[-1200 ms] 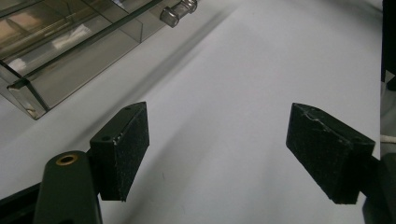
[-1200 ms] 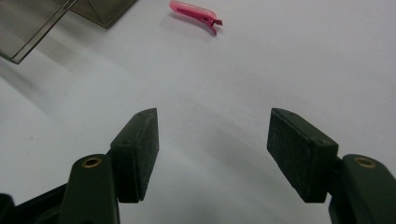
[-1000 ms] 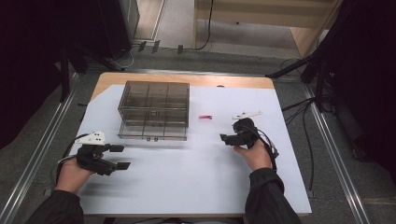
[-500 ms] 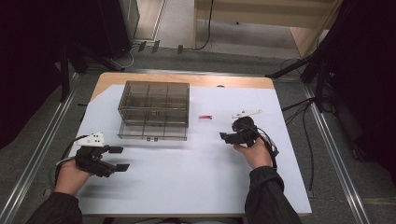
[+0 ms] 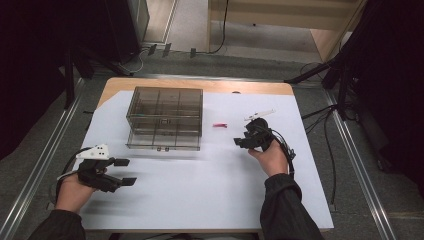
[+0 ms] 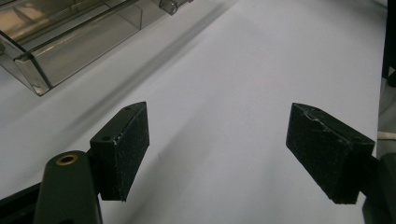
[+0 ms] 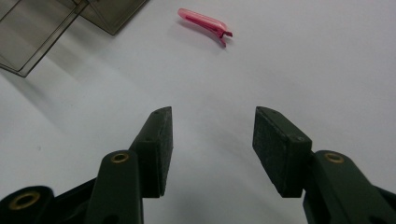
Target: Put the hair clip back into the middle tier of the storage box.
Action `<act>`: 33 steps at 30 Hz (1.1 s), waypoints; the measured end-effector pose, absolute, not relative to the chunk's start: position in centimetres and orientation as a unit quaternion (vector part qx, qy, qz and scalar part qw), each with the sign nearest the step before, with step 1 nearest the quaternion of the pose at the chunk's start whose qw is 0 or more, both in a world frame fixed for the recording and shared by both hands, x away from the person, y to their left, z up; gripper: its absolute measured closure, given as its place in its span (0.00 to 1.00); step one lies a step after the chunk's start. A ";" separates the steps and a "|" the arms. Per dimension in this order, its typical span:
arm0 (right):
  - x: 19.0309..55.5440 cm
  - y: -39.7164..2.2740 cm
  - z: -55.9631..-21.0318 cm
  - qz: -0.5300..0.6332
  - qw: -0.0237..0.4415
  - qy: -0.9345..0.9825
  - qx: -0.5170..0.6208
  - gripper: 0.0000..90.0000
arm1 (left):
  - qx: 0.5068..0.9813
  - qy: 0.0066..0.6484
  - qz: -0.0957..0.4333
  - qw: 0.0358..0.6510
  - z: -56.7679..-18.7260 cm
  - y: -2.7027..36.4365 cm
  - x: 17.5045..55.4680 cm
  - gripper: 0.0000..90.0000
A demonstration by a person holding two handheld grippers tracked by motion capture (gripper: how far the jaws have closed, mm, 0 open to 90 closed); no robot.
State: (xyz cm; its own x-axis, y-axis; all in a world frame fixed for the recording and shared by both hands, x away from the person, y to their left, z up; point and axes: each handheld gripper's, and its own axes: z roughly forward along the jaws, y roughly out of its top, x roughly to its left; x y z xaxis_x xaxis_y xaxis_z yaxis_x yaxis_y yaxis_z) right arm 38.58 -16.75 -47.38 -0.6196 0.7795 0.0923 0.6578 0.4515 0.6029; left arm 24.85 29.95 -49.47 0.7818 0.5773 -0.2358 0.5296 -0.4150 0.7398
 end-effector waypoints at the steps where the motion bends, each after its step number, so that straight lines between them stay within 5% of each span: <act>1: 38.7 -16.6 -47.4 0.302 0.099 0.850 0.420 0.56 | 0.840 0.330 0.027 0.430 -49.5 30.0 24.8 0.25; 33: 42.3 -13.9 -46.4 0.249 0.093 0.887 0.377 0.61 | 0.842 0.327 0.031 0.428 -49.4 30.0 24.2 0.25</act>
State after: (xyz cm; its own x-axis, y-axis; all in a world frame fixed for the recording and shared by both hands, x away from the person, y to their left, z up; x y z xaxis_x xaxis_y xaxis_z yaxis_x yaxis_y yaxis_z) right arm 42.31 -13.91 -46.44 -0.6985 0.7152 0.0231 0.6232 0.5921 0.5109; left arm 24.20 29.95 -49.40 0.7840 0.5774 -0.2280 0.5246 -0.4197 0.7407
